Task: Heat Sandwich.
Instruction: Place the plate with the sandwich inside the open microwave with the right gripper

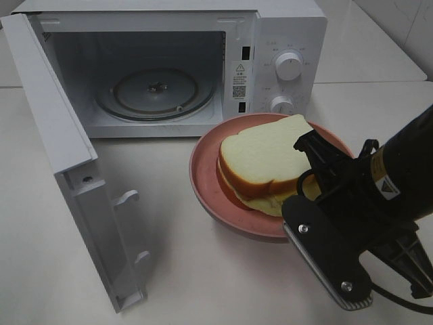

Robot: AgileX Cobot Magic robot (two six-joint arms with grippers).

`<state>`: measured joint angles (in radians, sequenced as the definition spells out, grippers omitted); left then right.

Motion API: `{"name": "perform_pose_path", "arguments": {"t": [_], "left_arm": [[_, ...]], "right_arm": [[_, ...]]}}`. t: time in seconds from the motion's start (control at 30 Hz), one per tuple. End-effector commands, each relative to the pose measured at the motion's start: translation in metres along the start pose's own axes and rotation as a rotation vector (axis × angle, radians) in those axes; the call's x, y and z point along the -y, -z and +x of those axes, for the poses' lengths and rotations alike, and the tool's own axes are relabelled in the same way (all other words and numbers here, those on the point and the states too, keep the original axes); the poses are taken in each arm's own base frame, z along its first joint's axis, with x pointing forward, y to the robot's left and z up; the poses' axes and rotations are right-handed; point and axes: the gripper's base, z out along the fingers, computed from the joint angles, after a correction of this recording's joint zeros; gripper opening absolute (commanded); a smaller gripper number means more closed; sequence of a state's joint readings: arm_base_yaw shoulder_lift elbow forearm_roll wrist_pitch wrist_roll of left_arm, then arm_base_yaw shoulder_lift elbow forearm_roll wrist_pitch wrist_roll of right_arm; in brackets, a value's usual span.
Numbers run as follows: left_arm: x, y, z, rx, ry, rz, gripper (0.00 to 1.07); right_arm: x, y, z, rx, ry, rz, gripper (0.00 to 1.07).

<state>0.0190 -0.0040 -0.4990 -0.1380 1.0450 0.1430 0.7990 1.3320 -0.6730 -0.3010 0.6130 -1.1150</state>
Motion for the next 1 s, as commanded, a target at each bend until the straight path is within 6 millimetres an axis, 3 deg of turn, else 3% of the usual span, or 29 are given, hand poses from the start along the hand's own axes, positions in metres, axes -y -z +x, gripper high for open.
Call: {"name": "perform_pose_path", "arguments": {"t": [0.03,0.2,0.77,1.0], "left_arm": [[0.000,0.003,0.001,0.038,-0.005,-0.006,1.03],[0.000,0.003,0.001,0.038,-0.005,-0.006,1.03],[0.000,0.003,0.001,0.038,-0.005,-0.006,1.03],[0.000,0.003,0.001,0.038,-0.005,-0.006,1.03]], "right_arm": [[0.005,0.001,0.006,0.028,0.050,0.023,0.03],[0.014,0.002,0.018,0.020,0.034,0.036,0.03],[0.030,-0.008,0.008,0.073,0.029,0.080,0.00],[0.054,-0.013,0.002,0.095,0.028,0.093,0.00]]}}
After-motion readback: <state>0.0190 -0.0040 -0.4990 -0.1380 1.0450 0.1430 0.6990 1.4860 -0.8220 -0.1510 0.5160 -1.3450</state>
